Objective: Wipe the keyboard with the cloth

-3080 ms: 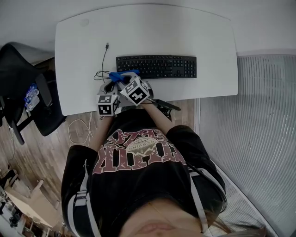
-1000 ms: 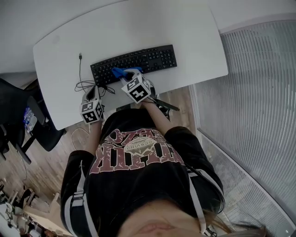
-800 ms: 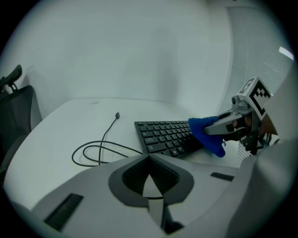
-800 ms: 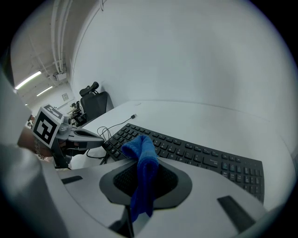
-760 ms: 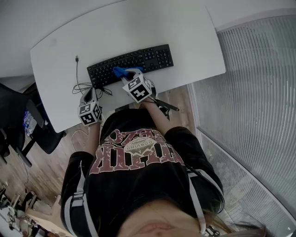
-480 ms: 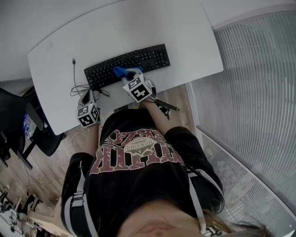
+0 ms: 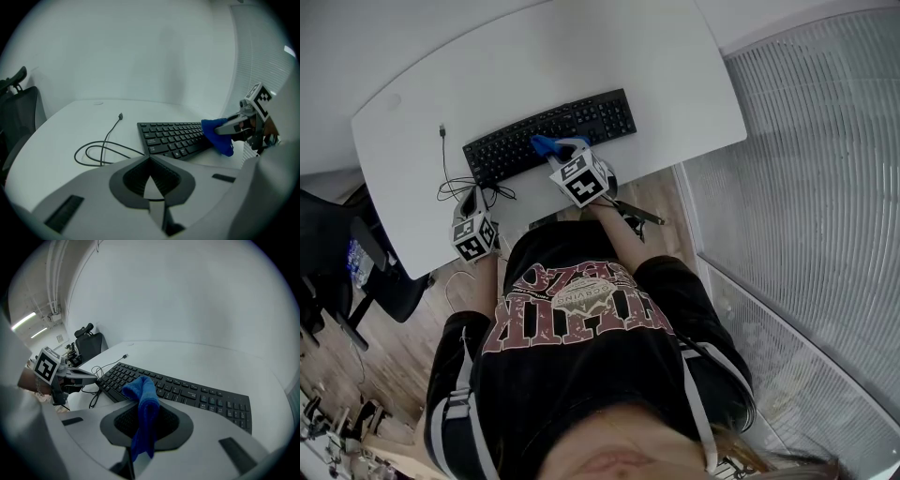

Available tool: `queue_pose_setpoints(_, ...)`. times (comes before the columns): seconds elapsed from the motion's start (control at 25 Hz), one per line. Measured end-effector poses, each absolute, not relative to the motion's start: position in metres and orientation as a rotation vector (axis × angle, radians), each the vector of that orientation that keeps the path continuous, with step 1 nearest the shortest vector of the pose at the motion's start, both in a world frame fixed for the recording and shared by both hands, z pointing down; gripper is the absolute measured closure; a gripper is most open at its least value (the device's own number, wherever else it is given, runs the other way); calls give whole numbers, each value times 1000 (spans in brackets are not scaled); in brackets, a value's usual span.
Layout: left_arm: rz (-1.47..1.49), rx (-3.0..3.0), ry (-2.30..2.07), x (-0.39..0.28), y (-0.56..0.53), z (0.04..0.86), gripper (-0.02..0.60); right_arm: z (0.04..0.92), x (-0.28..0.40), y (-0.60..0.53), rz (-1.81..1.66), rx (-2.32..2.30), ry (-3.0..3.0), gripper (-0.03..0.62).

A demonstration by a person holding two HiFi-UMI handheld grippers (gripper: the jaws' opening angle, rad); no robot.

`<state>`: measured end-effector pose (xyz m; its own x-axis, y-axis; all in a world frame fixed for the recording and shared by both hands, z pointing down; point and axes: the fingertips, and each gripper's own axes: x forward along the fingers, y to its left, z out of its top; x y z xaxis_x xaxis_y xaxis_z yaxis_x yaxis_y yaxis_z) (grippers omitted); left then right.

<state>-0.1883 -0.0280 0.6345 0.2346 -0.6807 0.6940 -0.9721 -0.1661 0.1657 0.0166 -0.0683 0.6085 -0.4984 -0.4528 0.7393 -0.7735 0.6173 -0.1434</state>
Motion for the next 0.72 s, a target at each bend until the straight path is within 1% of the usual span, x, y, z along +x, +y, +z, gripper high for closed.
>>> queue_pose_setpoints(0.72, 673, 1893, -1560, -190, -27, 637, 552, 610, 66, -80, 612, 1036, -2114, 530)
